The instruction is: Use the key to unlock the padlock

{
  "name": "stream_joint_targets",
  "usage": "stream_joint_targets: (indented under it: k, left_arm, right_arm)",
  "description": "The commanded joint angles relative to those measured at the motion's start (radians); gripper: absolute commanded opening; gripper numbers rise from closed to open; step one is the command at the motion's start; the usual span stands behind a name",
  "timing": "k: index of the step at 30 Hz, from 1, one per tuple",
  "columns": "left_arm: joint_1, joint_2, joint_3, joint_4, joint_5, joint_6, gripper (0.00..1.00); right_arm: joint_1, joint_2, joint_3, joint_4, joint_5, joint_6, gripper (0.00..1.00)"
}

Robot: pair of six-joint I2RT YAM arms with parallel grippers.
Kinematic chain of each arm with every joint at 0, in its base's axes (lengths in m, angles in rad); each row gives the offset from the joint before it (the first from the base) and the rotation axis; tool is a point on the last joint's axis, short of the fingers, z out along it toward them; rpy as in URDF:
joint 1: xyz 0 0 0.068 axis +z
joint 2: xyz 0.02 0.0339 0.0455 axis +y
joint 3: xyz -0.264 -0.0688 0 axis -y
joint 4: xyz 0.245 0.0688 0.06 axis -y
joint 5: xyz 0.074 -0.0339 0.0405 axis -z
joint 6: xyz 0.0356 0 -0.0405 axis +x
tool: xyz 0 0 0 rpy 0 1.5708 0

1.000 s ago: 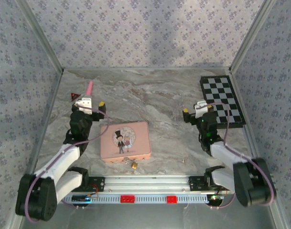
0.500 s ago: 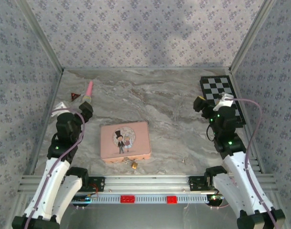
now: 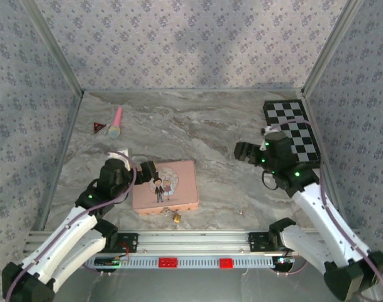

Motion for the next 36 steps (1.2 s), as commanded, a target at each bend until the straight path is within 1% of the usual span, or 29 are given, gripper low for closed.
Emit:
stream_joint_targets:
  k: [1,3,6,9,13,15,19,21,25,30,36]
  left_arm:
    - [-0.066,0.002,0.023,0.077,-0.059,0.122,1.0]
    - [-0.102,0.0,-0.004,0.125,-0.061,0.152,1.0]
    - [-0.136,-0.009,-0.05,0.184,-0.081,0.178,1.0]
    - [-0.148,-0.019,-0.057,0.189,-0.097,0.193,1.0]
    - [-0.148,-0.029,-0.077,0.204,-0.119,0.179,1.0]
    - [-0.148,-0.029,-0.073,0.194,-0.138,0.176,1.0]
    - [-0.148,-0.042,-0.08,0.199,-0.156,0.174,1.0]
    - [-0.148,-0.042,-0.084,0.2,-0.158,0.172,1.0]
    - [-0.147,-0.019,-0.082,0.207,-0.164,0.168,1.0]
    - [-0.148,0.008,-0.068,0.202,-0.158,0.163,1.0]
    - [-0.148,-0.022,-0.072,0.191,-0.166,0.162,1.0]
  right_arm:
    - [0.125,0.057,0.042,-0.201,0.139,0.032,0.97]
    - [0.188,0.099,0.041,-0.233,0.149,0.064,0.96]
    - [0.258,0.172,0.033,-0.269,0.131,0.116,0.88]
    - [0.334,0.236,0.028,-0.326,0.137,0.187,0.87]
    - [0.386,0.303,0.011,-0.414,0.095,0.27,0.84]
    - [0.408,0.318,-0.005,-0.441,0.069,0.298,0.8]
    - [0.42,0.313,-0.054,-0.472,0.022,0.319,0.74]
    - [0.419,0.313,-0.082,-0.493,-0.023,0.333,0.7]
    - [0.403,0.335,-0.111,-0.502,-0.072,0.321,0.6]
    - [0.405,0.412,-0.104,-0.508,-0.035,0.293,0.51]
    - [0.409,0.493,-0.098,-0.44,-0.027,0.272,0.43]
